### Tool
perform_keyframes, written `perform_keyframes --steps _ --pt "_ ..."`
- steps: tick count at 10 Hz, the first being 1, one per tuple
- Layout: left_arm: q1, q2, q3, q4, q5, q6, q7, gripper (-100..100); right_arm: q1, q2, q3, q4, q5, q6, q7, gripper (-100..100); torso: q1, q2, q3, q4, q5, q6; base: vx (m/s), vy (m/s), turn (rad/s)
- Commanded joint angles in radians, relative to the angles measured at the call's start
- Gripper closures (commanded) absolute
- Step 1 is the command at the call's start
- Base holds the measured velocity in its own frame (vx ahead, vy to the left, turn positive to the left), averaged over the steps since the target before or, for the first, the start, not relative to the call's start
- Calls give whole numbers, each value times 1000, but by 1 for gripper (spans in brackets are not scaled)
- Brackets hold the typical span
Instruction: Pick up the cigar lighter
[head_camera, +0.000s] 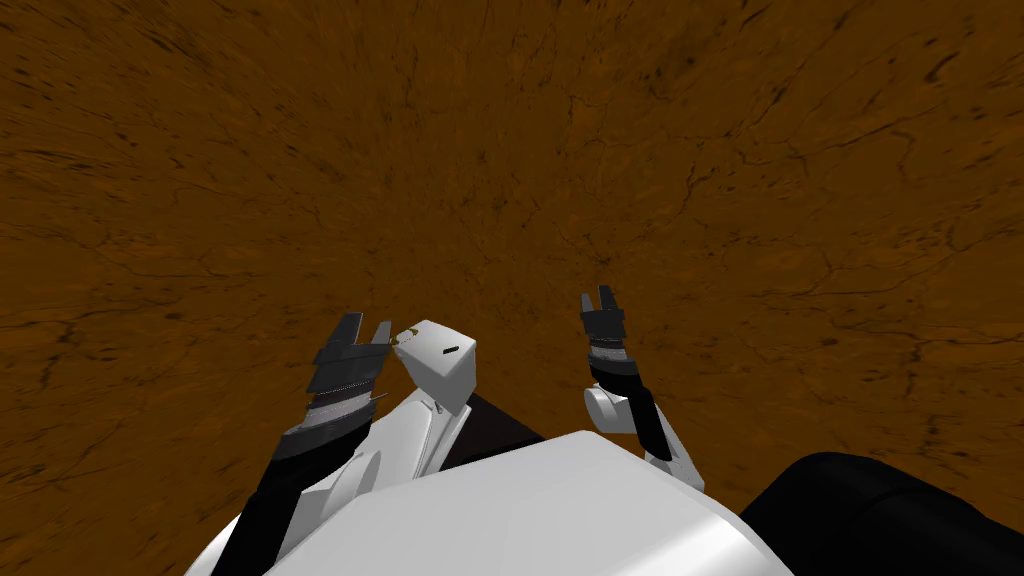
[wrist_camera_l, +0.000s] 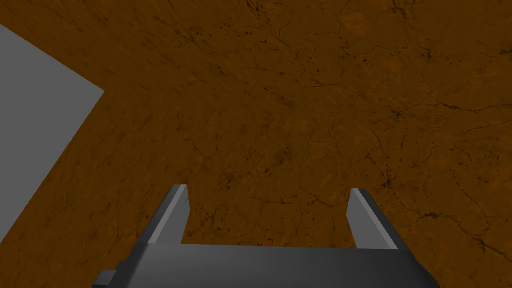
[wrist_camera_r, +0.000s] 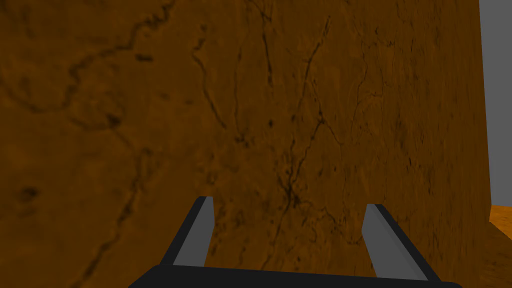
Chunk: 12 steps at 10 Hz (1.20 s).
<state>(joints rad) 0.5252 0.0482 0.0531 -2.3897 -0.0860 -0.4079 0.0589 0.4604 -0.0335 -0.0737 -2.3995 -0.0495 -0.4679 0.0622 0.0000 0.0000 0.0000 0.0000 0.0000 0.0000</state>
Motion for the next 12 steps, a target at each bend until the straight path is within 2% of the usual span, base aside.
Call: perform_keyframes --steps 1,4,5,7,8,9,10,11,12 --pt "-24 34 -3 23 19 40 1 -100 0 0 0 0 0 0 0 0 0 0 0 0 0 0 -42 29 -34" --pt "-77 91 -11 77 63 120 3 -100 0 0 0 0 0 0 0 0 4 4 3 1 1 0 -66 48 -52" --pt "-77 91 -11 77 63 134 3 -100 0 0 0 0 0 0 0 0 3 4 2 1 1 0 -29 30 -14" --pt "-126 136 -18 126 105 198 6 -100 0 0 0 0 0 0 0 0 2 2 1 0 1 0 -30 32 -51" --pt "-126 136 -18 126 105 219 6 -100 0 0 0 0 0 0 0 0 3 2 1 0 1 0 -25 26 -24" --pt "-154 161 -21 155 128 247 7 -100 0 0 0 0 0 0 0 0 2 1 1 0 1 0 -26 23 -28" --pt "-154 161 -21 155 128 268 7 -100 0 0 0 0 0 0 0 0 2 1 1 0 0 0 -17 19 -32" --pt "-183 186 -26 186 153 301 8 -100 0 0 0 0 0 0 0 0 2 1 1 0 0 0 -17 21 -42" --pt "-183 186 -26 186 153 320 8 -100 0 0 0 0 0 0 0 0 2 1 0 0 0 0 -18 18 -28"
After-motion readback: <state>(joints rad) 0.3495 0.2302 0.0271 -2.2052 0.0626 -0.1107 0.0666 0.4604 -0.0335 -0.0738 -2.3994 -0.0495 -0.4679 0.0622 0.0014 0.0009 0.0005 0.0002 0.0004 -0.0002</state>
